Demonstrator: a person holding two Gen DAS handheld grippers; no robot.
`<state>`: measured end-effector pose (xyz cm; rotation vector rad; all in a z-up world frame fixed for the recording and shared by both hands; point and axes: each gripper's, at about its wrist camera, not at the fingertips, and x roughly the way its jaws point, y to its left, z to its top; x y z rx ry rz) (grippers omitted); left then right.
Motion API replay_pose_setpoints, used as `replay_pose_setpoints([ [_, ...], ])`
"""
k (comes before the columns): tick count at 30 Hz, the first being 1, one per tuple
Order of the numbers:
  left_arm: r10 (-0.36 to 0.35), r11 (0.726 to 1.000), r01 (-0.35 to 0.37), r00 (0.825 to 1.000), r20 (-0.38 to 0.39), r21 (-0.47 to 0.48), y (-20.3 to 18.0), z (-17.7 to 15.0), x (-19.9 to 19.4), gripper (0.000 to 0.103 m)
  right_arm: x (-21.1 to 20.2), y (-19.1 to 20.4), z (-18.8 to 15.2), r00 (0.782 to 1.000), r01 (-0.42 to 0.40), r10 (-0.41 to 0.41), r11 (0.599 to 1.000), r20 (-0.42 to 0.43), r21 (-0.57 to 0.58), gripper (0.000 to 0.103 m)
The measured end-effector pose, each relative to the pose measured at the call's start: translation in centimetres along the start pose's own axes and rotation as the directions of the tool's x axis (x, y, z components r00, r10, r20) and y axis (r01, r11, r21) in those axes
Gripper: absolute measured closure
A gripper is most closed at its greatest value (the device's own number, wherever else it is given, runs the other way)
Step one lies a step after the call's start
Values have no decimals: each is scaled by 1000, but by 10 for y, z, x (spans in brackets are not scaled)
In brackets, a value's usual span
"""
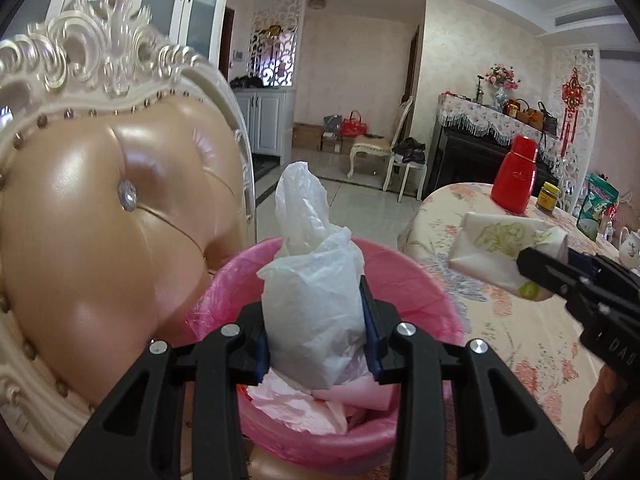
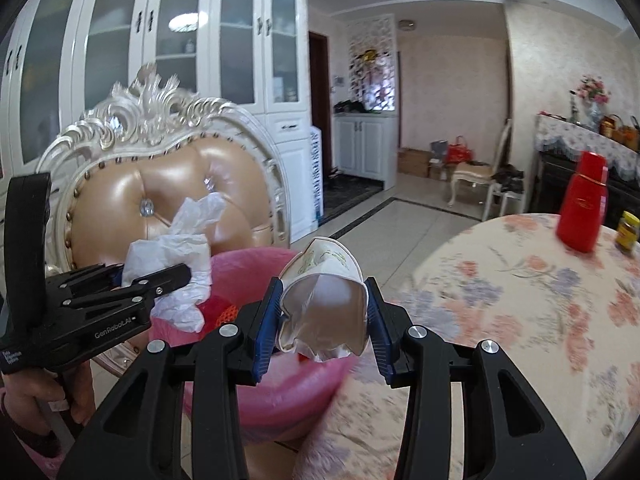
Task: Collect trash
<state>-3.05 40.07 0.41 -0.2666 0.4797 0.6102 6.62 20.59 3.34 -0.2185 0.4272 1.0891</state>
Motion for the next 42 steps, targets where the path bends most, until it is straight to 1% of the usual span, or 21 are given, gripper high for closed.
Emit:
replay_pose_setpoints([
  [3,-4,1000,4,1000,-27,-9,11,-1,15,67,19,6,2,1000,-19,18,1000,-17,-10,62],
  [7,-4,1000,5,999,-43,3,15,-1,27,67,40,4,8,998,-57,58,998,-24,7,62],
  [9,-7,1000,8,999,-48,23,15,-2,33,63,47,2,9,996,-84,85,996,-29,22,61],
  [10,-9,999,11,998,-56,34,14,-2,36,61,54,3,10,992,-115,116,993,-40,22,61],
  [11,0,999,3,998,-67,39,14,-3,38,55,59,4,9,990,-126,126,992,-55,12,60],
  [12,12,999,-9,998,-69,36,16,-3,39,50,64,5,8,990,-119,119,993,-69,4,56],
  [14,26,1000,-26,998,-51,14,22,-3,33,32,65,2,5,990,-122,124,992,-73,27,47],
  [16,53,999,-52,998,-26,8,26,-4,24,24,61,-3,3,991,-117,120,992,-61,46,47],
  [18,85,996,-85,996,-9,19,26,-5,14,21,55,-6,3,992,-115,117,992,-53,48,47],
  [20,119,993,-119,993,8,28,25,-8,4,10,45,-8,2,993,-109,110,993,-49,36,47],
  [22,144,989,-145,989,37,26,23,-11,-7,5,34,-8,0,994,-93,94,996,-49,15,47],
  [23,155,987,-157,986,56,22,21,-13,-14,5,29,-9,-1,995,-83,84,996,-50,8,46],
  [25,160,987,-162,984,80,19,15,-16,-27,5,16,-11,-2,996,-70,70,998,-53,1,42],
  [26,161,986,-164,983,93,17,11,-16,-34,5,8,-12,-2,997,-65,65,998,-52,0,38],
  [29,173,984,-175,978,120,12,1,-17,-54,5,-15,-15,1,998,-52,52,999,-34,-9,34],
  [30,178,983,-181,976,126,12,-3,-17,-60,5,-23,-16,1,999,-46,46,999,-30,-13,30],
  [32,199,979,-204,970,140,21,-16,-18,-72,5,-40,-18,0,999,-37,36,999,-31,-24,25],
  [36,218,974,-224,965,146,28,-33,-20,-89,5,-65,-22,-5,999,-30,29,998,-15,-53,20],
  [39,203,977,-209,969,138,34,-47,-24,-103,5,-79,-30,-7,999,-33,33,998,1,-51,19],
  [42,179,983,-182,976,123,5,-55,-30,-114,5,-90,-39,-10,998,-56,56,998,8,-35,19],
])
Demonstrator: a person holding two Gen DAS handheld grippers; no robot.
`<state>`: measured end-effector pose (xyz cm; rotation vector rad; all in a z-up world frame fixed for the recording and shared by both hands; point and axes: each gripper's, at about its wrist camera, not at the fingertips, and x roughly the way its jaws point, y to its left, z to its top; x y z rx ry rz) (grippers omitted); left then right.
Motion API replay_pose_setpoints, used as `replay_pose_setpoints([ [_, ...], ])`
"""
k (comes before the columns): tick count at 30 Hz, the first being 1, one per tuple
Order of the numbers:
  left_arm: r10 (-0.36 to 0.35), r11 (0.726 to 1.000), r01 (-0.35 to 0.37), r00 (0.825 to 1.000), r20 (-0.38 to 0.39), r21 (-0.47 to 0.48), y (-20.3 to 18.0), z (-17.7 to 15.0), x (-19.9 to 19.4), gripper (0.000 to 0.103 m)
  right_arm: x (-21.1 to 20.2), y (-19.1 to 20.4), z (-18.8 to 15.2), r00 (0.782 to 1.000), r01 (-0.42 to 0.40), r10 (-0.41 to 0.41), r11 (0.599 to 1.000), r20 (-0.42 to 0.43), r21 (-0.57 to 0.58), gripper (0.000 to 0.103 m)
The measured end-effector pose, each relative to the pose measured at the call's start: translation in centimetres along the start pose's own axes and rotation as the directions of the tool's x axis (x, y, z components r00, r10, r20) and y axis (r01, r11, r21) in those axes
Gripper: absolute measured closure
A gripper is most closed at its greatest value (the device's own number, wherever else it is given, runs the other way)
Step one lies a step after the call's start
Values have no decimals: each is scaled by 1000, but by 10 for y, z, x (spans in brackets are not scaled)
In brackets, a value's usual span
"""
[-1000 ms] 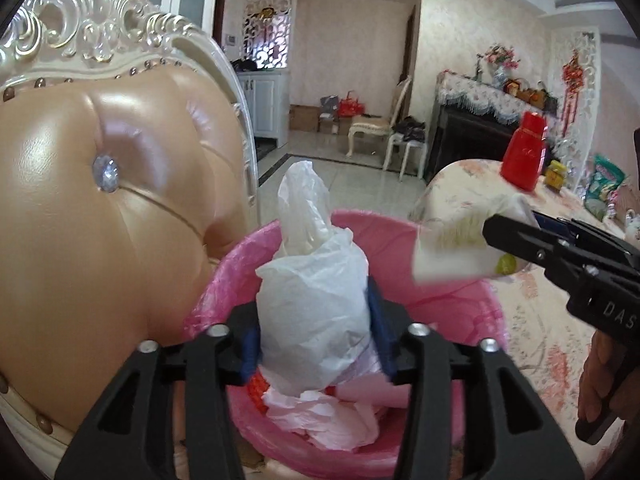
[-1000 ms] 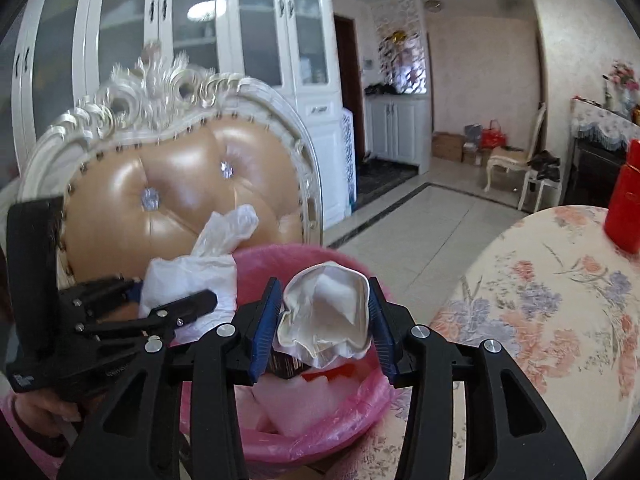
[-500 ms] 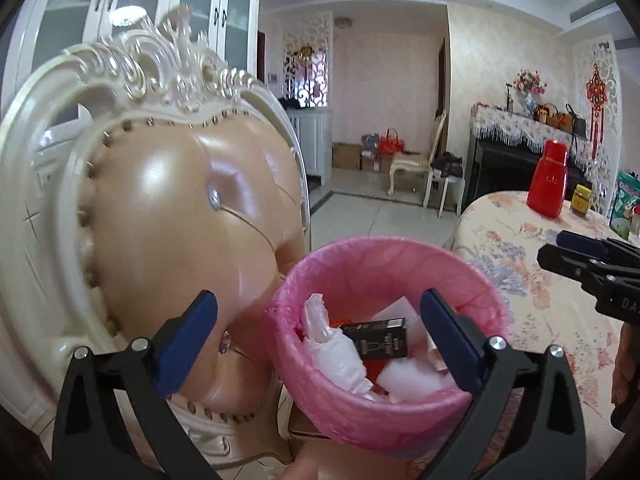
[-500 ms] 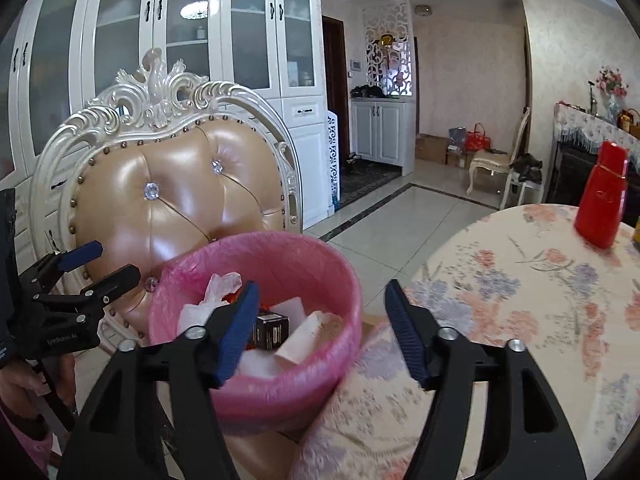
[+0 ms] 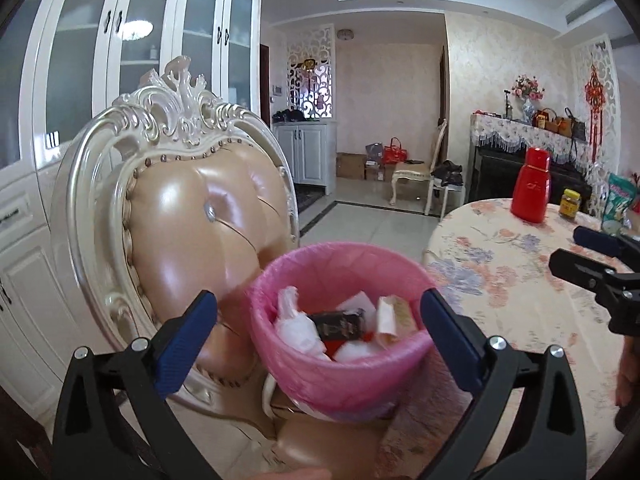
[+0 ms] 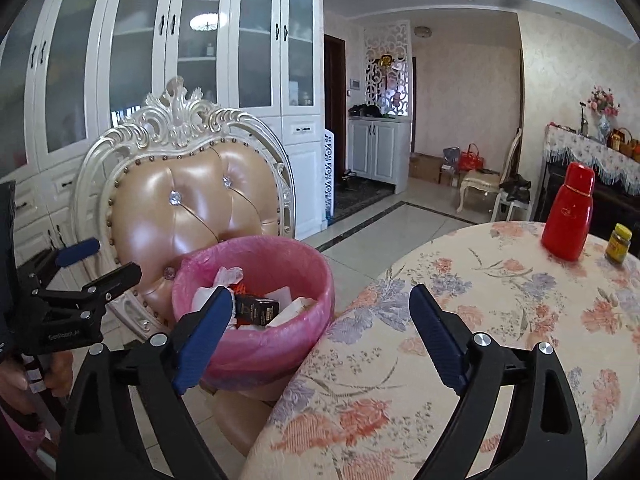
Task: Collect trash
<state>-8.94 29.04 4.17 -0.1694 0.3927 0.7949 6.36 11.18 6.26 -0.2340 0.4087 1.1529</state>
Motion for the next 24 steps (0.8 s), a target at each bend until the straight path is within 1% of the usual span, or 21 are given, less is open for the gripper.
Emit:
replay_pose_setpoints([
  [2,-10,1000,10,1000,-8,-26,-3,-3,-9,5,-7,-5,-3,1000,-13,13,1000,-1,-2,19],
  [7,14,999,-14,1000,-9,-48,-20,-9,-33,5,-20,-14,-14,999,-36,36,999,-1,-23,19],
  [10,49,998,-49,999,0,-33,-36,-14,-45,5,-25,-25,-20,999,-45,45,999,-5,-6,19],
  [14,82,997,-82,997,1,-10,-50,-22,-51,5,-30,-33,-25,998,-61,61,998,-12,-7,19],
  [19,72,997,-72,997,0,-6,-62,-26,-57,5,-34,-39,-26,997,-78,77,996,-25,-37,19],
  [21,76,997,-76,997,4,3,-67,-26,-60,5,-35,-40,-27,995,-91,90,995,-34,-48,19],
  [24,92,996,-92,996,9,16,-74,-26,-64,5,-36,-41,-28,995,-89,86,993,-46,-72,19],
])
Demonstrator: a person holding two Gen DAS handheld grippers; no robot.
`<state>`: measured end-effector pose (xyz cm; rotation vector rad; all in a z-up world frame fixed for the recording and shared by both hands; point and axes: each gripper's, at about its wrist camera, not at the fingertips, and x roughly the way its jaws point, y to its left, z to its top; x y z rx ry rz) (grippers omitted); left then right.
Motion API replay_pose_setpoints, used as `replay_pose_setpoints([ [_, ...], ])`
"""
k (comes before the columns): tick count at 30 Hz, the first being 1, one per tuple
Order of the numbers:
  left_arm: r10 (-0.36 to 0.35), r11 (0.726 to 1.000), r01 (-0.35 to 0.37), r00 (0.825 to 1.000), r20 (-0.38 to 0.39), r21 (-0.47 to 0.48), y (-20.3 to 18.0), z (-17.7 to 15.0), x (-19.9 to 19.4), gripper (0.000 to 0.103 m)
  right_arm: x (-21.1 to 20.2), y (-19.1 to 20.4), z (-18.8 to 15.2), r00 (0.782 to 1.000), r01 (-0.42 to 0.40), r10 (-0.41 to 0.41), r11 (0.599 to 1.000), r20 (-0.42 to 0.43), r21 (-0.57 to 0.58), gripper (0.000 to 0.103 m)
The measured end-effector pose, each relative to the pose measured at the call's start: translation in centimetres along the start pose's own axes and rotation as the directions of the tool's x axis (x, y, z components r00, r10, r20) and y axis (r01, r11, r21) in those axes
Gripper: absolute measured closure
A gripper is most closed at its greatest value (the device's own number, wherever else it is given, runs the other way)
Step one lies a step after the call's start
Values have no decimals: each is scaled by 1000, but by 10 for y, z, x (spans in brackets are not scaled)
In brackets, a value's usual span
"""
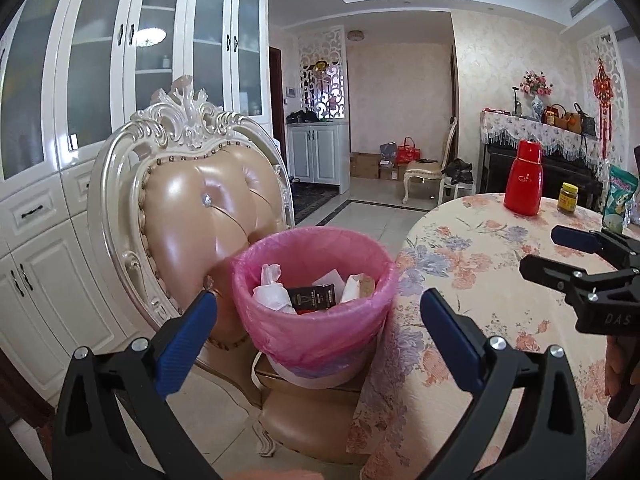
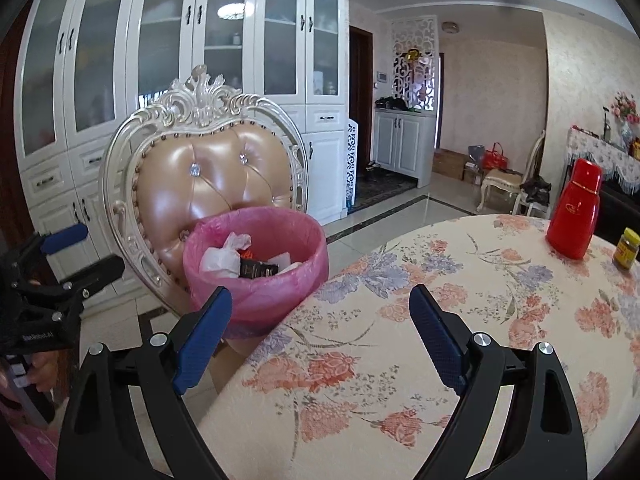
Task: Collect trash
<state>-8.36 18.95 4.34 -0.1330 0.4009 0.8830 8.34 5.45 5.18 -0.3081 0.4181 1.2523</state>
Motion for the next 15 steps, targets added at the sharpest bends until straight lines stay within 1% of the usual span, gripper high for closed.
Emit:
replay_pose_setpoints([
  [4,5,1000,-5,1000,9,3,-2,-1,-6,5,-4,-2,1,1000,-20,20,1000,9,16,19],
  [7,16,1000,-16,1000,13,0,-1,-2,-10,5,-7,2,3,1000,-24,24,1000,17,-8,19],
  [12,23,1000,-23,1000,-17,-20,2,-9,-11,5,-9,11,3,999,-29,30,999,17,-43,19],
  [15,29,999,-29,999,-17,-21,3,-11,-13,5,-7,13,3,999,-35,36,998,11,-45,19],
])
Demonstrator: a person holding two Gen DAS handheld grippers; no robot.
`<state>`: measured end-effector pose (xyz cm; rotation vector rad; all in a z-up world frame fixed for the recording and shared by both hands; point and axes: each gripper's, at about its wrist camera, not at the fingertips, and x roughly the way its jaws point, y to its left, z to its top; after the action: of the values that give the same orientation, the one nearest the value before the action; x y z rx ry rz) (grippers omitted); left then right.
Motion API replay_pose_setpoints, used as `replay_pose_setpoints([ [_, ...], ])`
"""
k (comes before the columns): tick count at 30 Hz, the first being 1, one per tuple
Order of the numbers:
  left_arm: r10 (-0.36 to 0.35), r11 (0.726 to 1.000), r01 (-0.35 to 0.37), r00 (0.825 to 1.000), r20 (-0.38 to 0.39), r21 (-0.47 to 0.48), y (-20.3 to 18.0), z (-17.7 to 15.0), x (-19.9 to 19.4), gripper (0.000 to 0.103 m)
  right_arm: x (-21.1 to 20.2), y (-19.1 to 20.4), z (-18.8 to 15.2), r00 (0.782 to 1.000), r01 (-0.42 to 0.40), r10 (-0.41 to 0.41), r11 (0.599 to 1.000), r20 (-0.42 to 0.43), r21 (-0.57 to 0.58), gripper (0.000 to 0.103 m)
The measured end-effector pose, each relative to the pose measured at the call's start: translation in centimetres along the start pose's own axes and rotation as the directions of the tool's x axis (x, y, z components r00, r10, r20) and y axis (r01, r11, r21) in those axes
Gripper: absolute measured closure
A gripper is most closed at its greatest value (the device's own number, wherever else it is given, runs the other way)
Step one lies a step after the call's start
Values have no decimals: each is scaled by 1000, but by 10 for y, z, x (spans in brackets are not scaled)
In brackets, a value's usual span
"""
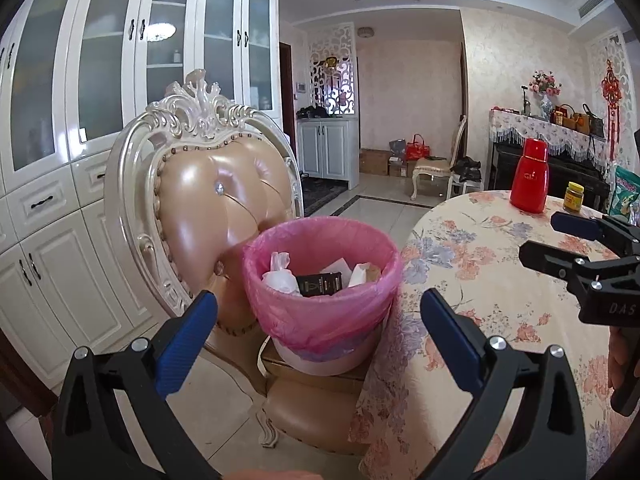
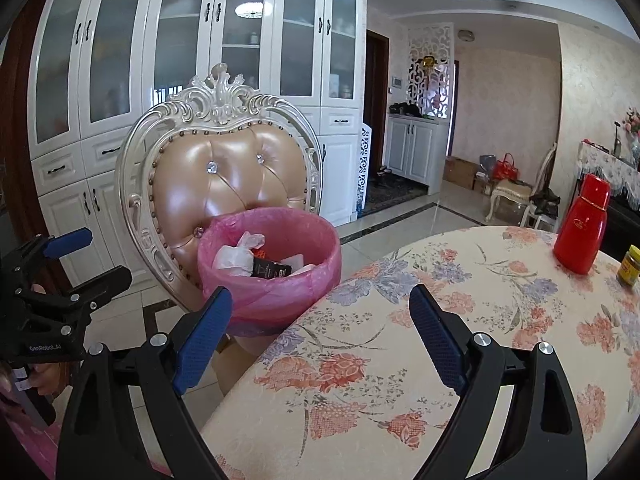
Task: Collect trash
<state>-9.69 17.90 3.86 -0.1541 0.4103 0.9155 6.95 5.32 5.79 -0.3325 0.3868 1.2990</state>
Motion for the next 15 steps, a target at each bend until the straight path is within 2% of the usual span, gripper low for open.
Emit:
replay_pose_setpoints([
  [15,2,1000,-2,999,-36,-10,4,-4,7,5,8,4,-4,1000,-13,13,1000,-25,-5,19],
])
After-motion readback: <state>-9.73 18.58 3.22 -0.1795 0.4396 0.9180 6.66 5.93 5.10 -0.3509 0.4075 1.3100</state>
